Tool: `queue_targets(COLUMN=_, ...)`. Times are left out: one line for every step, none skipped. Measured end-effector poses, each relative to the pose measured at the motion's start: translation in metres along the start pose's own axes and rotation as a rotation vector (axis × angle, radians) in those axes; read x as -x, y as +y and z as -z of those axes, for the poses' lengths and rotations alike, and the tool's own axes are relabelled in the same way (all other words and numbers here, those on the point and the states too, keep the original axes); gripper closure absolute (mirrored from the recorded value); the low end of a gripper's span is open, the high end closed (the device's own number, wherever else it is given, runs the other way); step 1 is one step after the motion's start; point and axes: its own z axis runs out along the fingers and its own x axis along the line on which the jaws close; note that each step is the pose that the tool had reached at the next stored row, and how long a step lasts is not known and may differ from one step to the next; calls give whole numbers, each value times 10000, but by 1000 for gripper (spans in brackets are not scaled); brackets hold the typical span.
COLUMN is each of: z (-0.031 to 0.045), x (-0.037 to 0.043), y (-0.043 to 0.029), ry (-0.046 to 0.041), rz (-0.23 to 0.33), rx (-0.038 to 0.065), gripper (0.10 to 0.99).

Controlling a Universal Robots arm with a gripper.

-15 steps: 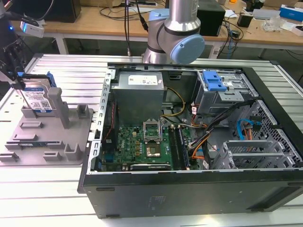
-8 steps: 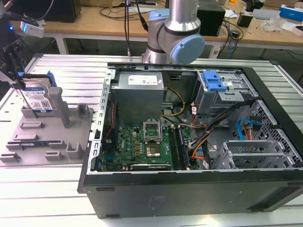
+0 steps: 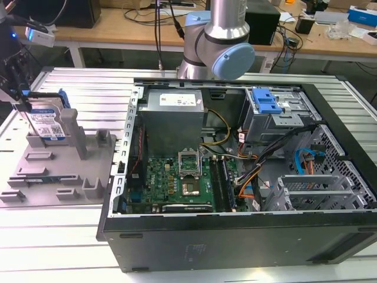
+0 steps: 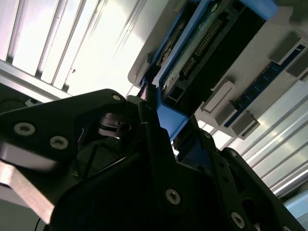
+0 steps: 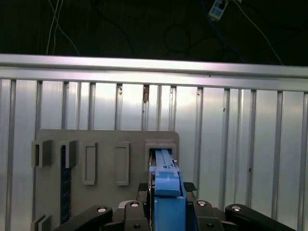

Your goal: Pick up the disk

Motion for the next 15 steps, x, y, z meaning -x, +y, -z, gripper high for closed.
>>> queue_targets(z=0, x=-4, y=0, ry=0, rz=-5, rx=0, gripper=718)
queue_targets(z=0, x=-6, y=1, ry=1, rz=-7, rx=0, gripper=718)
queue_targets(z=1, x=-8, y=1, ry=0, rz=-11, rx=0, gripper=718)
queue_targets(z=3, x=-10, y=1, ry=-1, rz=-15, rx=1, gripper=718)
queue_targets(z=5, x=-11, y=1, ry=-1, rz=-17, rx=0, gripper=718)
queue_targets(z=7, x=-12, y=2, ry=-1, rz=-22, rx=-1, gripper=718)
queue_targets(z=11, x=-13, y=2, ry=-1, rz=-26, rx=-1, gripper=718)
queue_targets(z=17, x=-14, y=1, ry=0, rz=-29, rx=0, gripper=718)
queue_targets(z=23, x=-14, y=2, ry=-2, rz=-30, rx=0, gripper=718)
queue_targets(z=31, x=-15, y=2, ry=-3, rz=-31, rx=1, gripper=718)
queue_targets(z=50, x=-16, y=2, ry=-3, rz=-32, rx=0, gripper=718)
queue_targets(z=90, x=-16, y=2, ry=-3, rz=-32, rx=0, gripper=718)
queue_targets(z=123, x=-17, y=3, ry=-3, rz=-32, rx=1, gripper=718)
queue_targets(z=149, x=-17, y=4, ry=-3, rz=-32, rx=1, gripper=718)
queue_targets(z=203, x=-19, y=4, ry=-4, rz=-32, rx=0, gripper=718)
